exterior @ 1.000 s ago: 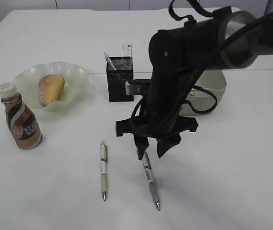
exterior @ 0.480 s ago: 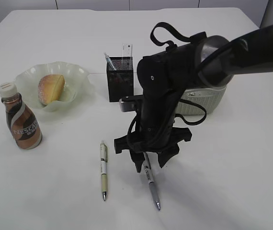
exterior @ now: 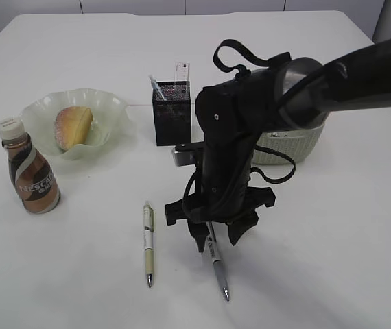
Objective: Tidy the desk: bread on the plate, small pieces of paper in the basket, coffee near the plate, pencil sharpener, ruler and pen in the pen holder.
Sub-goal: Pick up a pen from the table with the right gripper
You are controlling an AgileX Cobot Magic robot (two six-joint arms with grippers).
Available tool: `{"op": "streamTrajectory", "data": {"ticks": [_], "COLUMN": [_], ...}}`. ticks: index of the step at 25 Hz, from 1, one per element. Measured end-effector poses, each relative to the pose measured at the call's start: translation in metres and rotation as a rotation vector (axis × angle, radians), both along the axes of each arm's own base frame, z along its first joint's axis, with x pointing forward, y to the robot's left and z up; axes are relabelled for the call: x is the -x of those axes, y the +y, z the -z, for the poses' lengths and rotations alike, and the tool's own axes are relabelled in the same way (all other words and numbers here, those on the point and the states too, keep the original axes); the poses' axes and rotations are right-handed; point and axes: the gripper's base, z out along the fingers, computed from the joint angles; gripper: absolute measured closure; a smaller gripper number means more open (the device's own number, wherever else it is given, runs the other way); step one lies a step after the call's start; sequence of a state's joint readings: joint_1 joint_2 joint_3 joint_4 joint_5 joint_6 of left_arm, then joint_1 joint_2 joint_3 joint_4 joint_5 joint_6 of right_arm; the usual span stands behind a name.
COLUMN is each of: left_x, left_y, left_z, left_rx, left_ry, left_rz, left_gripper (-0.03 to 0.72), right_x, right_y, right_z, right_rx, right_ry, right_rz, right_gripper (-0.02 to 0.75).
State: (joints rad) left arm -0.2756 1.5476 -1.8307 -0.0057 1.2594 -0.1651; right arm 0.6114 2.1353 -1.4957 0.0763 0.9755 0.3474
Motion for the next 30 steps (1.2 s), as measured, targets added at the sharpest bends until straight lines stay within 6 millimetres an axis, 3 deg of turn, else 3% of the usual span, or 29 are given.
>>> {"op": "streamTrajectory", "data": {"ticks": [9, 30], "left_x": [0.000, 0.000], "left_y": [0.000, 0.000], "left_z": [0.000, 0.000], "left_rx": [0.000, 0.000], "left_ry": [0.000, 0.000], "left_rz": [0.000, 0.000], "left_gripper": [0.286, 0.292], "right_x": [0.003, 0.002], "right_y": [-0.002, -0.002], "right_z": [0.016, 0.020], "right_rx": [0.044, 0.059], "right_ry": [0.065, 0.077], "right_rz": [-0.004, -0.014], "right_gripper": [0.318, 0.326]}}
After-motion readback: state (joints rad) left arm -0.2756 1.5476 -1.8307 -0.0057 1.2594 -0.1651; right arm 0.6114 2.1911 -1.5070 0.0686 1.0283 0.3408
